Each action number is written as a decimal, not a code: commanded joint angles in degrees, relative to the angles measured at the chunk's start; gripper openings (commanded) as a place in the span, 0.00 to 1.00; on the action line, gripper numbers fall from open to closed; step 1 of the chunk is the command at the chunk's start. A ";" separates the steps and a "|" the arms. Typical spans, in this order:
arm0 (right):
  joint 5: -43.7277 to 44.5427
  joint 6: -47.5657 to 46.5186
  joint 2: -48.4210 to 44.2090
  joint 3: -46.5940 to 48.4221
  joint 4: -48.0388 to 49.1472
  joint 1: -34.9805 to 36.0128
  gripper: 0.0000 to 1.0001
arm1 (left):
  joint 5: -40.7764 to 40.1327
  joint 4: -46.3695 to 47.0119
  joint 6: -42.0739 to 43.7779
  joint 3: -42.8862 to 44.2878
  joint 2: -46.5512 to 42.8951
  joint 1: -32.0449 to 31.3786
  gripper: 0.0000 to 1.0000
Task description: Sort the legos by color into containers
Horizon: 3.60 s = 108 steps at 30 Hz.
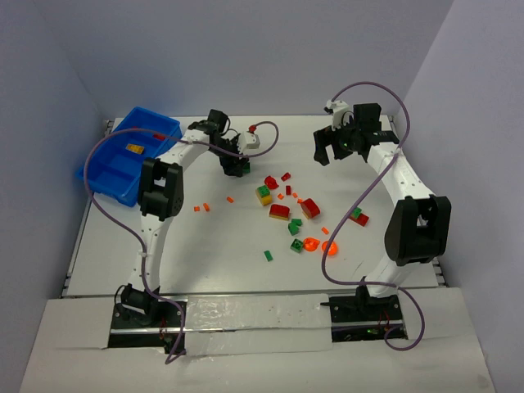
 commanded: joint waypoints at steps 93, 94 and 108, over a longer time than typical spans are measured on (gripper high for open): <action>-3.84 -7.18 4.53 4.71 -6.41 13.99 1.00 | -12.78 12.94 -44.71 -18.33 -23.84 38.79 0.73; -4.10 -8.58 4.47 4.28 -7.61 15.27 0.99 | -11.88 13.55 -44.56 -18.56 -25.03 38.61 0.73; -0.76 3.00 16.64 15.20 -16.80 25.23 0.80 | -10.62 19.02 -44.06 -28.69 -36.72 33.96 0.73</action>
